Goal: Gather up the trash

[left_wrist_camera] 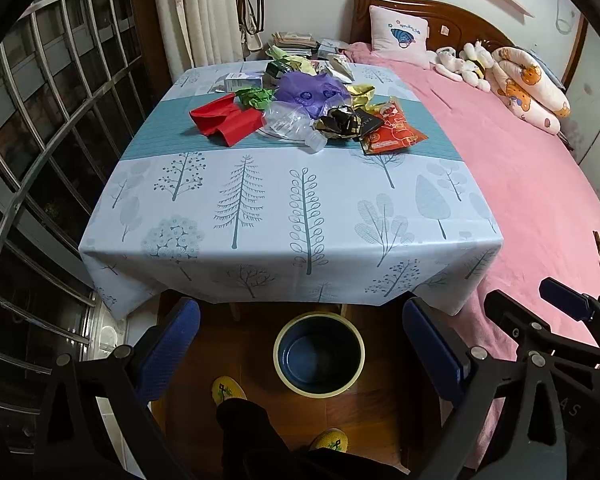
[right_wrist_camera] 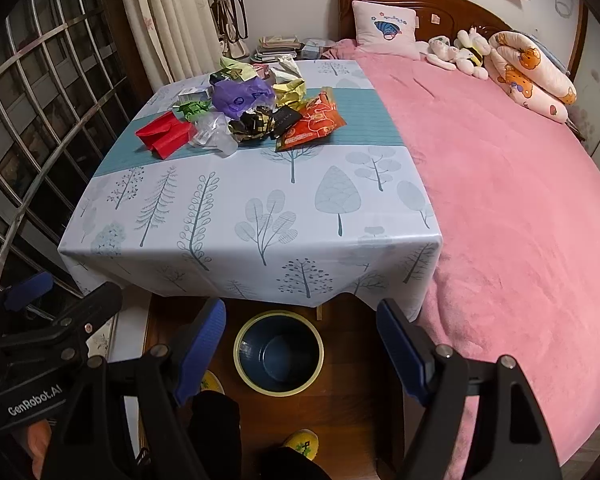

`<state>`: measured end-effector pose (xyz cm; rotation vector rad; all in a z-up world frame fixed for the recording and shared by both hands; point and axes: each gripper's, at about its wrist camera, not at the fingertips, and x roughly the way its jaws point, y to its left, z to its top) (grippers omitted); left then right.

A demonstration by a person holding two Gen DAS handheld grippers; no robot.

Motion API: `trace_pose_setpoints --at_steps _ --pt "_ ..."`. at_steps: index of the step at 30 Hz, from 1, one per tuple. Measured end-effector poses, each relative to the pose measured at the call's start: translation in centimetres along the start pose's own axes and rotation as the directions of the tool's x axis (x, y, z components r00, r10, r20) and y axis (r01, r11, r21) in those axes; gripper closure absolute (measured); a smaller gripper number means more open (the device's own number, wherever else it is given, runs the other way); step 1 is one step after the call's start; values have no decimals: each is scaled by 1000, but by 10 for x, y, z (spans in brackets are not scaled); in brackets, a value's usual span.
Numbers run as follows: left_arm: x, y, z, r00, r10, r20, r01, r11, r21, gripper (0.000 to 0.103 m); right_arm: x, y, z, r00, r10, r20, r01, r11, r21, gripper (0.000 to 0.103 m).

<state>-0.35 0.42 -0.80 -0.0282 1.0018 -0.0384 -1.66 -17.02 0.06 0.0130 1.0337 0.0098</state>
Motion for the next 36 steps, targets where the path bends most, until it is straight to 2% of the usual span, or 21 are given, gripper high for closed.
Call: trace_pose_setpoints --at_steps 17,36 --pt "0 4 0 1000 -4 -12 4 1000 0 3 4 3 -1 1000 -3 -24 3 1000 10 25" --pt "-3 4 -2 1000 -9 -9 9 1000 -3 3 3 -2 -2 999 31 -42 -29 999 30 25"
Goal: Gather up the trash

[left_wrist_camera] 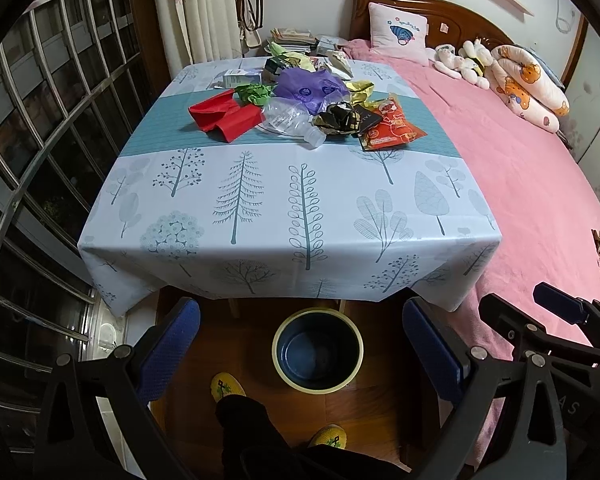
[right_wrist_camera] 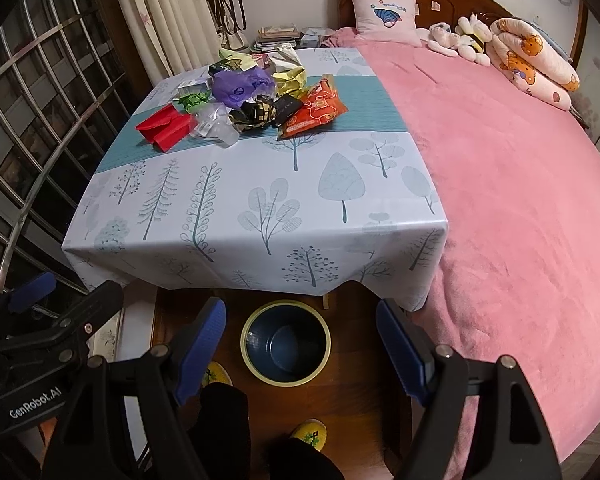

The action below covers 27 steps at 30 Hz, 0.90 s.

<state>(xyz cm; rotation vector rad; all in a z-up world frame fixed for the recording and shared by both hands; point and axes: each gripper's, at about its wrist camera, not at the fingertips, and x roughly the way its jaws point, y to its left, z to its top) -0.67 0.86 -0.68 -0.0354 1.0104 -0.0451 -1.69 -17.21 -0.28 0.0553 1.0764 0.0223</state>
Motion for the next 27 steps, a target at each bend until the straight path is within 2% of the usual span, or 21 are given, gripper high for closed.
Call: trace_pose_setpoints --at_steps 10,19,27 --pt "-3 -3 -1 1000 3 10 -3 1000 -4 3 -6 4 2 1000 -5 13 5 1000 -18 25" --pt "-7 2 11 1000 -1 16 1 1000 -2 3 -8 9 9 1000 -16 19 16 999 -29 26" --pt "-6 21 36 997 -71 31 72 997 -38 3 -10 29 26 998 -47 32 49 995 -87 26"
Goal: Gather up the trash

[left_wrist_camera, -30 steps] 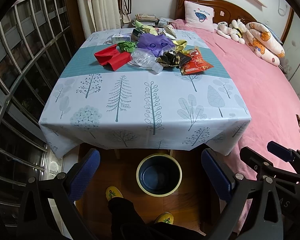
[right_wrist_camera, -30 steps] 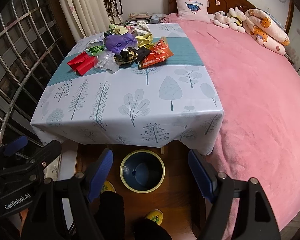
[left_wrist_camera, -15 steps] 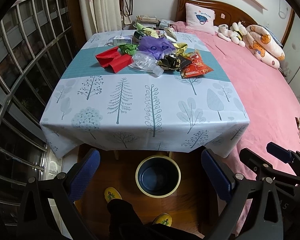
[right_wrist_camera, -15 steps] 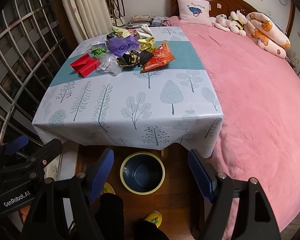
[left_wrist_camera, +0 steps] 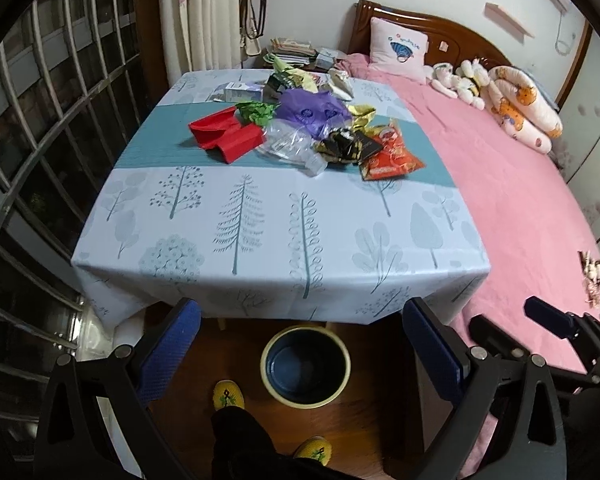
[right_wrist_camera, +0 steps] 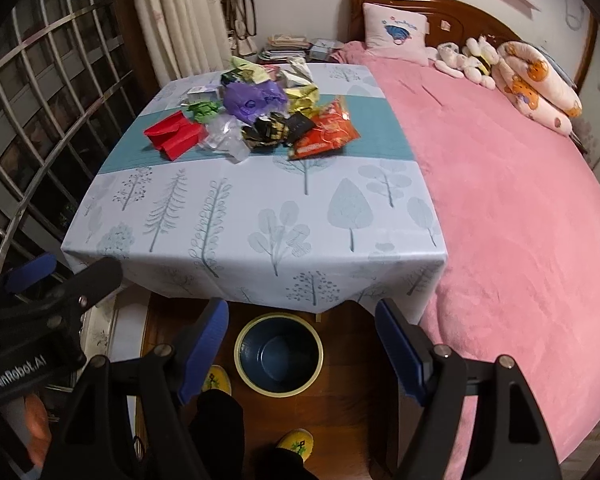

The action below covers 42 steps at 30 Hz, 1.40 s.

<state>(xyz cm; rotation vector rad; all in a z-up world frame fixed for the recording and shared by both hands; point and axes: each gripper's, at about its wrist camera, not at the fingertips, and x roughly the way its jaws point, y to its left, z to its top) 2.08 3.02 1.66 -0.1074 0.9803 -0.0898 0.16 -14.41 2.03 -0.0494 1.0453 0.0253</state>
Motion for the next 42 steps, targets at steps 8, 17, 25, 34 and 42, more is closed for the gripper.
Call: trace_pose_setpoints --at_steps 8,17,25,34,42 --pt "-2 10 48 997 -47 58 42 996 79 3 0 23 40 996 -64 55 67 996 -57 27" --pt "2 75 132 991 -42 127 26 992 122 3 6 50 115 992 -54 112 55 998 -10 27" --pt "56 148 205 995 -33 90 12 975 224 3 50 82 179 996 29 80 -34 998 59 28" --pt "157 181 248 990 -111 -89 133 943 304 3 144 108 225 992 115 -46 -113 993 44 35" --pt "247 175 257 957 -130 -261 214 922 324 3 216 110 251 981 148 -129 -150 989 -10 36"
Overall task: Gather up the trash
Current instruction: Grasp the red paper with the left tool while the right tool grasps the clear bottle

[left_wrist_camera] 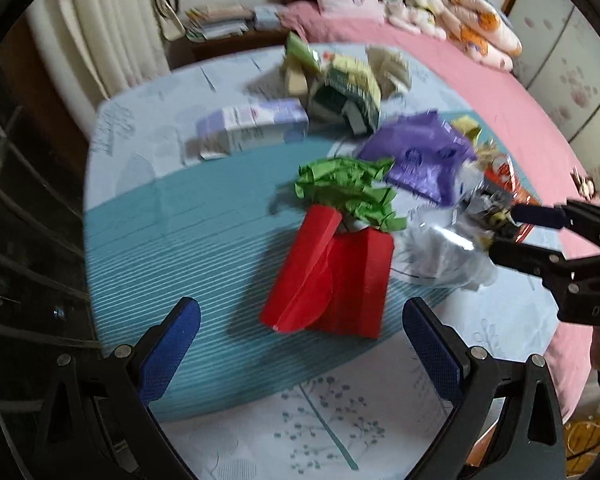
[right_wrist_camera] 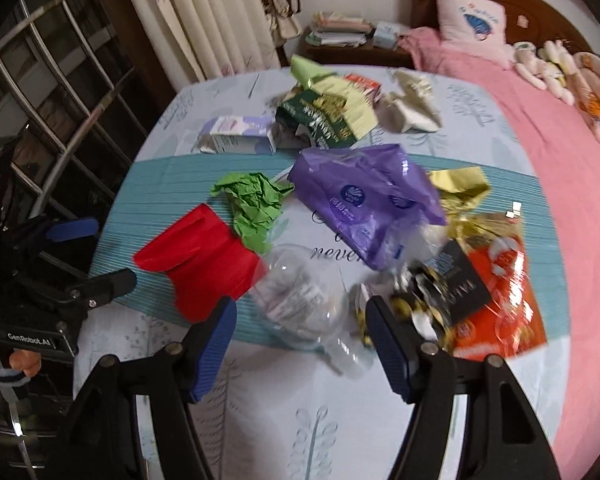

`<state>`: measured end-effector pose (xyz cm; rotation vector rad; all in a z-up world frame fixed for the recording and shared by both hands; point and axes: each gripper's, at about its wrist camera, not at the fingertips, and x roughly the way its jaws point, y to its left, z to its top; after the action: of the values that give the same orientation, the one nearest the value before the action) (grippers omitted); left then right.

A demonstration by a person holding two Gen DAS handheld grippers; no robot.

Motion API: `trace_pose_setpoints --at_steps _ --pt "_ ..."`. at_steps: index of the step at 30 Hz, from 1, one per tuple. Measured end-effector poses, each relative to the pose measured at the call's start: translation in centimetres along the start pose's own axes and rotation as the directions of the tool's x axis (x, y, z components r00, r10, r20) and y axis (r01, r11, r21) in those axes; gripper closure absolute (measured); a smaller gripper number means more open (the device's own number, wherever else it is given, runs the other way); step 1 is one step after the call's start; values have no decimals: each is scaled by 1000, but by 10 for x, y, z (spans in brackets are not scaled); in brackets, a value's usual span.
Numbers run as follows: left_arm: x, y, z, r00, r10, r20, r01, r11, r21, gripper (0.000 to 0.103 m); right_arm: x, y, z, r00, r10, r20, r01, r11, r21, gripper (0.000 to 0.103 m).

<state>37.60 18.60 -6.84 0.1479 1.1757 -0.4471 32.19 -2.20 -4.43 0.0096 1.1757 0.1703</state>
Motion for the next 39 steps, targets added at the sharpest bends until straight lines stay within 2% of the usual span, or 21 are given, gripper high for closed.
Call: trace_pose_setpoints --at_steps 7,13,17,21,23,26,27,28,29,31,35,39 --pt "47 -5 10 994 -48 -101 51 998 31 3 39 -10 10 996 19 -92 -24 999 -46 36" --pt "64 -16 13 991 -29 -134 38 997 64 3 62 -7 9 988 51 -148 -64 994 -89 38" --pt "71 -21 16 990 -10 -143 20 997 73 4 65 0 6 987 69 -145 -85 990 -110 41" --pt "83 -24 19 983 -39 -177 48 998 47 21 62 9 1 990 66 -122 -83 987 -140 43" --pt "82 -27 17 986 -28 -164 36 998 49 28 58 12 -3 992 66 -111 -82 986 -147 44" --pt "78 -30 17 988 -52 -144 58 998 37 52 52 17 -8 995 49 -89 -62 986 -158 45" --pt "76 -29 17 987 -75 -140 79 997 25 68 53 18 -7 995 49 -85 -62 986 -155 45" --pt "74 -29 17 984 -103 -144 105 995 5 75 50 17 -8 996 54 -77 -64 987 -146 45" --pt "72 -28 16 983 -110 -144 109 994 -14 77 46 17 -10 996 61 -66 -69 989 -133 45" --pt "67 -28 15 986 -105 -133 104 994 -21 87 42 21 -10 997 66 -48 -71 990 -122 46" --pt "58 -35 9 987 -114 -116 111 993 -34 89 28 21 -17 997 72 -22 -74 992 -100 48" --pt "27 -46 -10 989 -126 -79 122 991 -54 89 5 17 -29 995 102 17 -101 994 -48 49"
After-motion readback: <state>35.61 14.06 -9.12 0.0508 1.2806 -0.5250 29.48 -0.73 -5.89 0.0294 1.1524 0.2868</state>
